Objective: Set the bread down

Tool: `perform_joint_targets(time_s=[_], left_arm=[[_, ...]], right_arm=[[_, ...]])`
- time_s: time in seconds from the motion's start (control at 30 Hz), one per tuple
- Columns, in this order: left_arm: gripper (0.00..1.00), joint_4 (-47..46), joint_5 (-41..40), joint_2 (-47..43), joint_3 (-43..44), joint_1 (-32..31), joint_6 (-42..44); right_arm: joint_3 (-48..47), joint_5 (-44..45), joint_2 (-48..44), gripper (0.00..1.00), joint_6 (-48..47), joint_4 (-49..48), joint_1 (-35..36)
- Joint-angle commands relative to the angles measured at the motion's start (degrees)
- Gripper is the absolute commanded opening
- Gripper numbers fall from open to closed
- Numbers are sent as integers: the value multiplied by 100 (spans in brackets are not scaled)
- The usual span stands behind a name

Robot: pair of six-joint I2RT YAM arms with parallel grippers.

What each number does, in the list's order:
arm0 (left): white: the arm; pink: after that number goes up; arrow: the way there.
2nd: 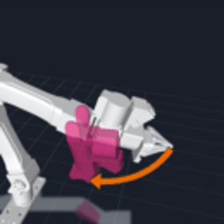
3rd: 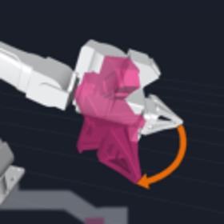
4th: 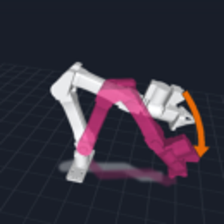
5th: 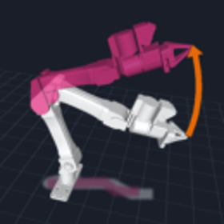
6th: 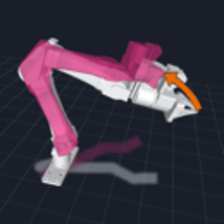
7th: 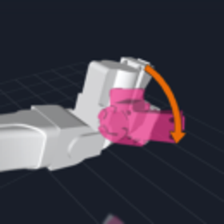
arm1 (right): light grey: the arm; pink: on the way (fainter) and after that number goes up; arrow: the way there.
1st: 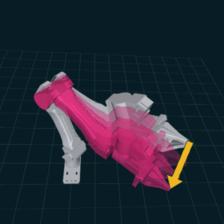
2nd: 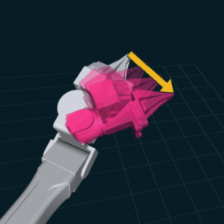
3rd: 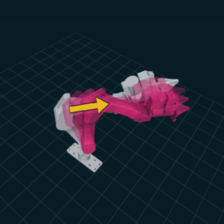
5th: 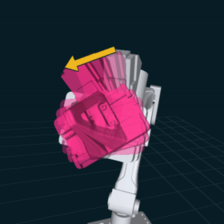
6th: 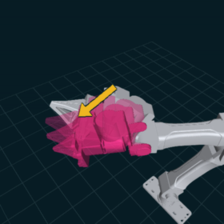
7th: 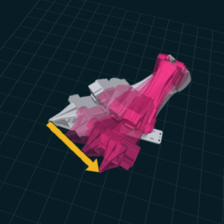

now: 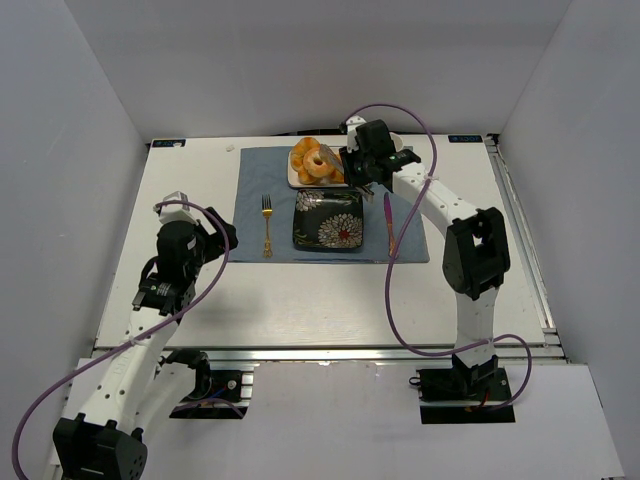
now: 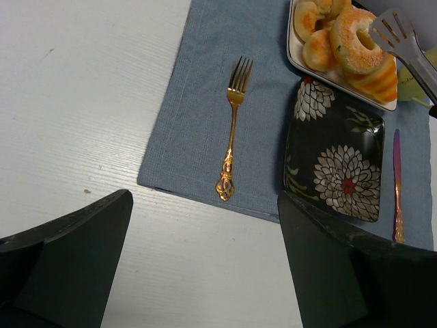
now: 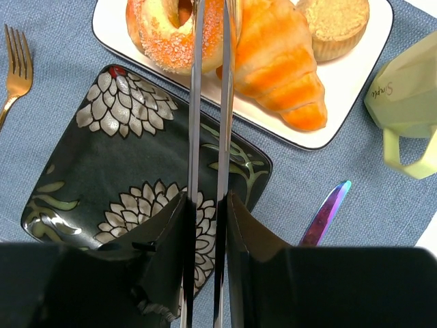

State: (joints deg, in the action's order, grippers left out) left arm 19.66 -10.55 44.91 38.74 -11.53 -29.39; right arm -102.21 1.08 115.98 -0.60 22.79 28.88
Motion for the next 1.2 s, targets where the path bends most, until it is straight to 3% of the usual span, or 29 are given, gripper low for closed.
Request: perform_joint_targets(time_s=[0.0, 0.17, 0.23, 0.47, 0.57, 0.83, 1.17], left_arm=[[98, -15, -70, -26, -25, -34, 38], [98, -6, -88, 27, -7, -34, 56], [98, 11, -97, 62, 28, -34, 65], [98, -15, -53, 27, 11, -34, 12], [98, 151, -175, -17, 28, -34, 108], [98, 284, -220, -245, 46, -34, 109], [98, 266, -158, -272, -121, -34, 73]], right_arm=[[-158, -55, -287, 10, 16, -178, -14], [-430, -38, -506, 9, 155, -90, -14], [-501, -20, -655, 4, 165, -12, -14], [-589, -55, -1270, 6, 183, 366, -6], [77, -256, -1815, 6, 253, 192, -6], [3090, -776, -3406, 6, 754, -827, 161], [3981, -908, -3232, 7, 957, -1294, 478]])
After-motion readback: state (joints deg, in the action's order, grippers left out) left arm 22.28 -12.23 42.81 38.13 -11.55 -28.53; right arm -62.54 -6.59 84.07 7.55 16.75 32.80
